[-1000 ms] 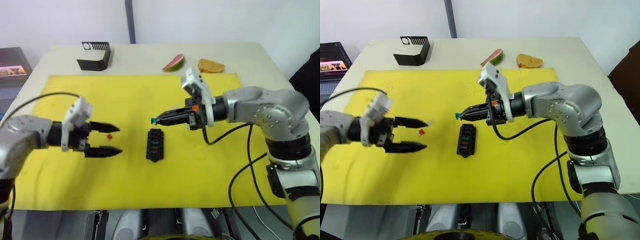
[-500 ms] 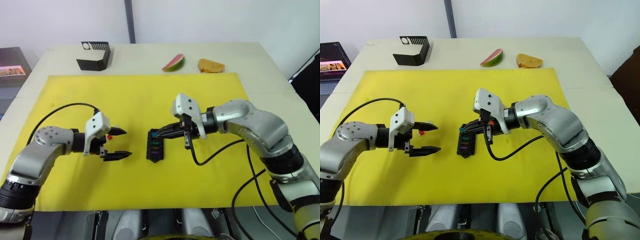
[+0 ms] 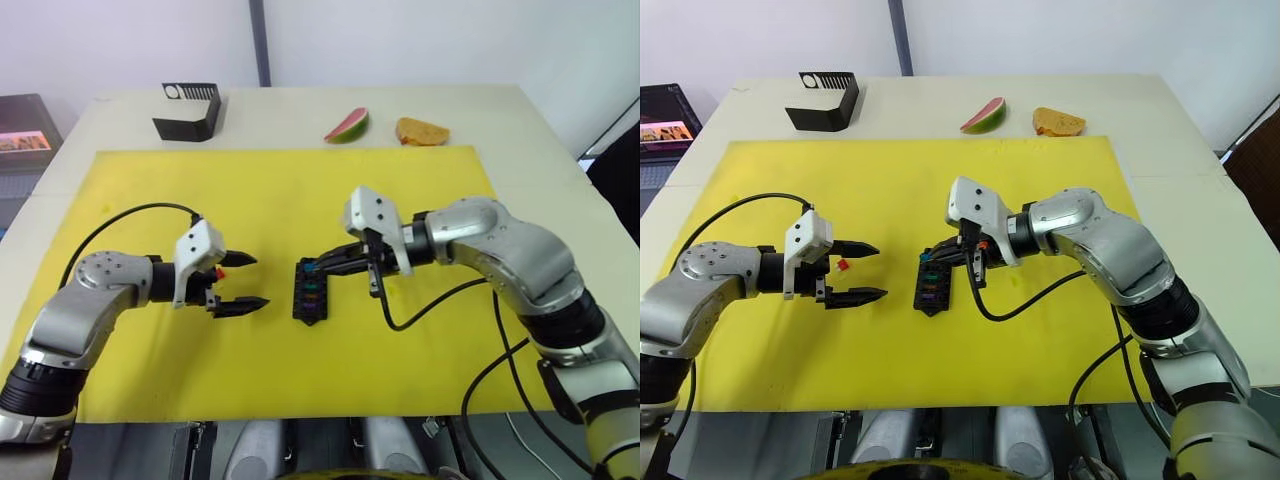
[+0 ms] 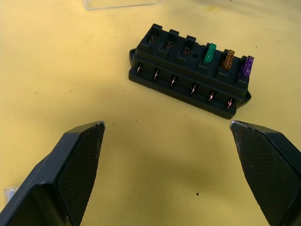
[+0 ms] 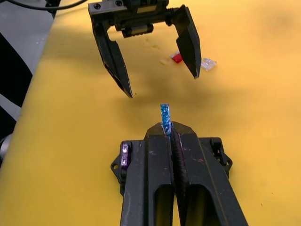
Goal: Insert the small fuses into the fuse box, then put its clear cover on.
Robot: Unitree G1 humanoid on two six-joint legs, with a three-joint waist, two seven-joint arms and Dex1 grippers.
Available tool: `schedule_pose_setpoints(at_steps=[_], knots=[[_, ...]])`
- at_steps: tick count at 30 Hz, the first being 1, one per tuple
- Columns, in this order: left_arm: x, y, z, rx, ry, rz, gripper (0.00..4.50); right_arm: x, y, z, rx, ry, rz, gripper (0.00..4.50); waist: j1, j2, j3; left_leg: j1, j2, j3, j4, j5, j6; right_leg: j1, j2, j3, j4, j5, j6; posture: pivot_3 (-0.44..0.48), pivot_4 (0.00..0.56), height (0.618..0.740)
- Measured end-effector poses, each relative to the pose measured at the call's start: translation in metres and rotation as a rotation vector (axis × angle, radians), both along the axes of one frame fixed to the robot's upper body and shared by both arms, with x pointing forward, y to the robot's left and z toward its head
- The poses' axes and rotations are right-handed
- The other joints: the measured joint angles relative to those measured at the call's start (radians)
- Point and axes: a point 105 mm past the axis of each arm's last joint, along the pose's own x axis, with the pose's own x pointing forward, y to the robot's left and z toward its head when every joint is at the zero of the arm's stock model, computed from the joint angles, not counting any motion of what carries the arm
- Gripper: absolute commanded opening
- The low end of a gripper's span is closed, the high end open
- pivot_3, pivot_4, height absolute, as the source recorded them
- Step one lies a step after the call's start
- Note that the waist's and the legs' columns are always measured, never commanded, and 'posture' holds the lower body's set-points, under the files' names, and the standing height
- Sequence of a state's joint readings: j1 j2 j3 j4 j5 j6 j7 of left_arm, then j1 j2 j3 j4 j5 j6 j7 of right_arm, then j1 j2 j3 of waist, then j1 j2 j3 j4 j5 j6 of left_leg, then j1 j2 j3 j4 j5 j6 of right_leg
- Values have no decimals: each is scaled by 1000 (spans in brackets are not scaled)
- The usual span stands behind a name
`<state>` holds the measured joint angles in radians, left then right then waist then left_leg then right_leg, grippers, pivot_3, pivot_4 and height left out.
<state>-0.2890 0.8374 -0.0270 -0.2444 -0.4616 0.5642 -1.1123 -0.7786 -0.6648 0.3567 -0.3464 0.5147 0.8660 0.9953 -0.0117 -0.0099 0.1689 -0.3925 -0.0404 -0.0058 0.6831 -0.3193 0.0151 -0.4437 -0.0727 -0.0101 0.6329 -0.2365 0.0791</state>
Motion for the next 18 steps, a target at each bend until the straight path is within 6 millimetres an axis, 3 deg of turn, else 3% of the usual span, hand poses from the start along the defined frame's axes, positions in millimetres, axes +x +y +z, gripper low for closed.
schedule_pose_setpoints(at_steps=[12, 18], knots=[[-6, -10, 5, -1, -11, -46, 4477, 10, 2, -11, -34, -33, -3, 0, 0, 0, 0, 0, 0, 0, 0, 2, -3, 0, 0, 0, 0, 0, 0, 0, 150, 740], [-9, -24, 0, 6, 4, -113, 4477, 13, 5, -17, -40, -49, 32, 0, 0, 0, 0, 0, 0, 0, 1, 3, -5, 0, 1, 0, 0, 0, 0, 0, 150, 740]])
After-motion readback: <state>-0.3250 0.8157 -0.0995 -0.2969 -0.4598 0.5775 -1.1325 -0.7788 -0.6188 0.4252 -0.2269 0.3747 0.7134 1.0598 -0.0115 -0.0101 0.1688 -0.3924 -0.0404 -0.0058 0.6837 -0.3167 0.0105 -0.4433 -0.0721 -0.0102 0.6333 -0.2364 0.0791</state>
